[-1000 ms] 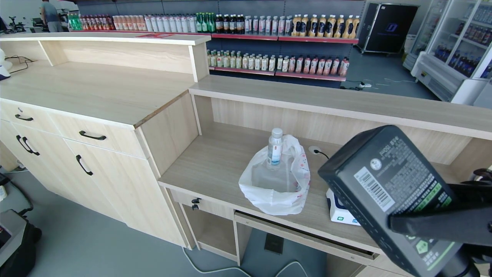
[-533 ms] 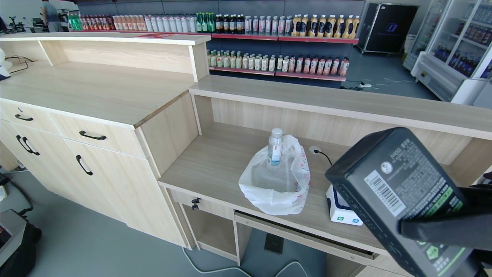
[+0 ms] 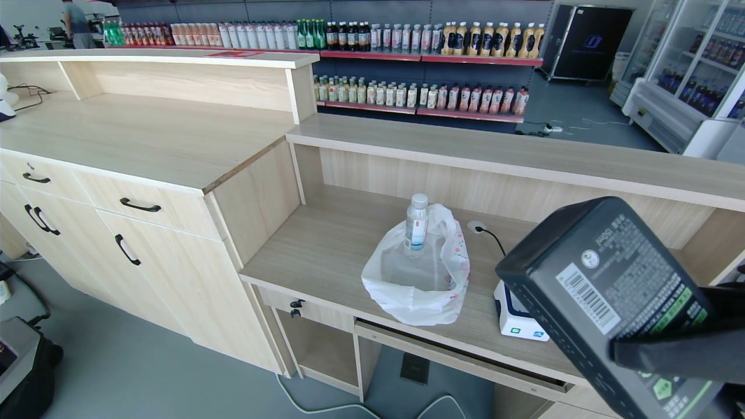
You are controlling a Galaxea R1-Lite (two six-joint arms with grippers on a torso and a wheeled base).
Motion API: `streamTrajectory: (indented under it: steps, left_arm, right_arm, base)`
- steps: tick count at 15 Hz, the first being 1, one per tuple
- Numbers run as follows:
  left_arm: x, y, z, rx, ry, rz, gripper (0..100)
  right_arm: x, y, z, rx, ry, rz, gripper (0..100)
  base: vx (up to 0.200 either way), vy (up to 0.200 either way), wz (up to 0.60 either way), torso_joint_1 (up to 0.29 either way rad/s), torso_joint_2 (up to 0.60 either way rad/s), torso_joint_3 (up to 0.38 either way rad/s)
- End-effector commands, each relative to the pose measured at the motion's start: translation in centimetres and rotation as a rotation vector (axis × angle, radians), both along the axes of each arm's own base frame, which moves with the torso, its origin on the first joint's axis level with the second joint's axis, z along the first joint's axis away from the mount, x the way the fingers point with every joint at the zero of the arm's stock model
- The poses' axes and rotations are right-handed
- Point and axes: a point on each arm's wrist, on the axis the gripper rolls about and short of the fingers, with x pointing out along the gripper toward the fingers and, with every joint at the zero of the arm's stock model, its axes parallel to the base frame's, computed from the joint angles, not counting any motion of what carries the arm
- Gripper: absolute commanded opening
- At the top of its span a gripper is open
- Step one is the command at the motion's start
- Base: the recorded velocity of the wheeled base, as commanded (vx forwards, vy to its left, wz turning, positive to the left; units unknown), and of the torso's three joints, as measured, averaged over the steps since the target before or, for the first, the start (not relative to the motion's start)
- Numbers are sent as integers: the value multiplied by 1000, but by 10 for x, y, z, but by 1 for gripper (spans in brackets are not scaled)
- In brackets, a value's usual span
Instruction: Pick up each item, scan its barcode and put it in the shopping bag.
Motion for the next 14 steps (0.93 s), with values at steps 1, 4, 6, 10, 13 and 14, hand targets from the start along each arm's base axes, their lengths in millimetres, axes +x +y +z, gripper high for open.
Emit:
streamTrajectory:
  steps: [1,4,6,10,13,14]
  left_arm:
    - [0,0,0,1,2,1,100]
    - [0,0,0,-1,2,1,100]
    - [0,0,0,1,0,1,100]
    - [0,0,0,1,2,1,100]
    - [0,0,0,-1,2,1,100]
    - [0,0,0,-1,0,1,100]
  right_arm:
    - [-1,-2,1,2,-4,-3,0]
    - [-1,-2,0,0,-5,-2,0]
    - [-1,-2,-1,0,-6,-2,0]
    - [0,-1,-1,-3,-4,-1,0]
    - [0,-1,-2,-4,-4,-1,0]
    - [0,-1,-2,-5,-3,-1,0]
  base:
    - [0,0,0,0,0,0]
    - [0,0,0,0,0,0]
    - [0,0,0,0,0,0]
    - [0,0,0,0,0,0]
    - [0,0,0,0,0,0]
    - [0,0,0,0,0,0]
